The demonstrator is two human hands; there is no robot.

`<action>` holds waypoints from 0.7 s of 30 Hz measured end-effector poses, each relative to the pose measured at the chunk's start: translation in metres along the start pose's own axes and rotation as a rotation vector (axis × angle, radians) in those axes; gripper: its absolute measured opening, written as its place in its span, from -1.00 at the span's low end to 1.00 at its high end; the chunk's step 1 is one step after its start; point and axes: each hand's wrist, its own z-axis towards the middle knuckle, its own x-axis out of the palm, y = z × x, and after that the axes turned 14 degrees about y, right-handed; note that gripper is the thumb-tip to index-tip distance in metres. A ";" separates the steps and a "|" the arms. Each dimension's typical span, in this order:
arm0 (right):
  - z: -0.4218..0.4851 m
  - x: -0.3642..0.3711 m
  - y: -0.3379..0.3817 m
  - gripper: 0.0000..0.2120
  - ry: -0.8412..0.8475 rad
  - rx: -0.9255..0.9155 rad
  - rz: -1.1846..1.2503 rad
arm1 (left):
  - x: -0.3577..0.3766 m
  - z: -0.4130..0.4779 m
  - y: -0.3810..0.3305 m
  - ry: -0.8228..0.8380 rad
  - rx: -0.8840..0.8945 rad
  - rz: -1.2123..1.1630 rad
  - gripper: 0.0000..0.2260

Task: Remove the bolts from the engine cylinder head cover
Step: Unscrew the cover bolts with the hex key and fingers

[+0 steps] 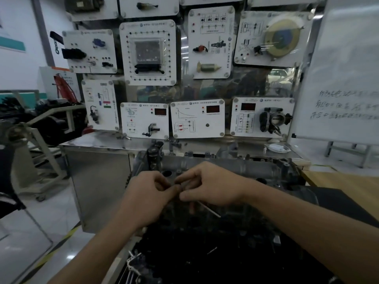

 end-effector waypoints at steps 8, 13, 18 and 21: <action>0.006 -0.010 0.010 -0.87 -0.115 0.058 -0.675 | -0.015 0.004 0.005 0.095 0.259 0.271 -0.92; 0.004 -0.018 -0.001 -0.81 -0.135 -0.065 -0.506 | -0.028 0.014 -0.003 0.153 0.323 0.423 -0.88; 0.004 -0.021 -0.011 -0.83 -0.233 -0.137 -0.280 | -0.035 0.024 -0.019 0.294 0.370 0.586 -0.92; -0.001 -0.035 -0.003 -0.83 -0.320 -0.194 -0.177 | -0.051 0.037 -0.036 0.303 0.404 0.520 -0.87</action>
